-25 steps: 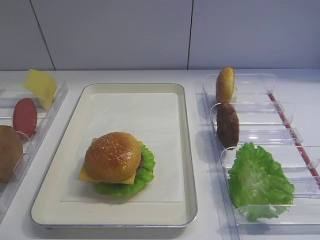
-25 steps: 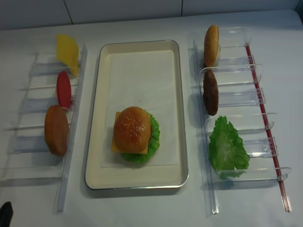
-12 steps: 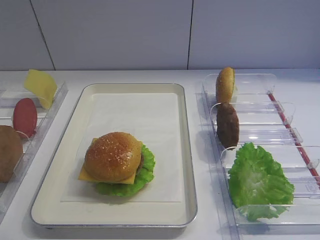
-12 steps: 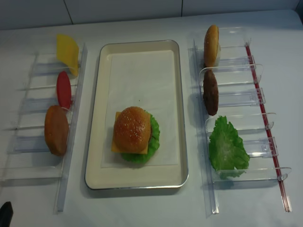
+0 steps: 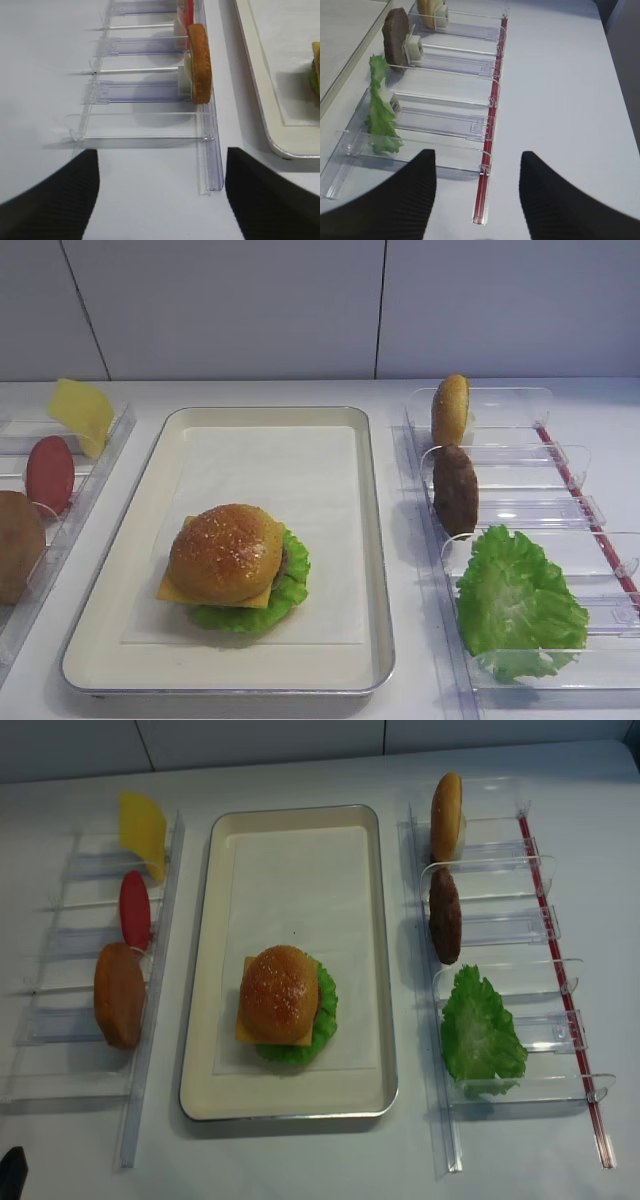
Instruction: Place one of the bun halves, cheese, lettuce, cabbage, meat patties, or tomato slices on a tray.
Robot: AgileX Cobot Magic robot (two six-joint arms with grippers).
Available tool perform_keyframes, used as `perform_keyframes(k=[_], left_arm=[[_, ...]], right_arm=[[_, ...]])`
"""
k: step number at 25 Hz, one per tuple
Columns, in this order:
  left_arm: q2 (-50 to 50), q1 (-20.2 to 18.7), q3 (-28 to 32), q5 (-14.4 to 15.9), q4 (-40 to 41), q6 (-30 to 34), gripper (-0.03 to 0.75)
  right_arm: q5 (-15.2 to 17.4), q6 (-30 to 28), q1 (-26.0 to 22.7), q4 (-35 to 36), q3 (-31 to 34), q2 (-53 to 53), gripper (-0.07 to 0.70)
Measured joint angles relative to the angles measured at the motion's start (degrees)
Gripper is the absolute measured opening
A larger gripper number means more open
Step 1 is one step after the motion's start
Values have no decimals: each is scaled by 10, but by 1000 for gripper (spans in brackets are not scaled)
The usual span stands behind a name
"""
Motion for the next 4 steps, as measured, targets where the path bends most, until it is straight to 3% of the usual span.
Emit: perform_keyframes(k=[4], left_arm=[[0,0,0,0,0,0,509]], right_arm=[[0,0,0,0,0,0,396]])
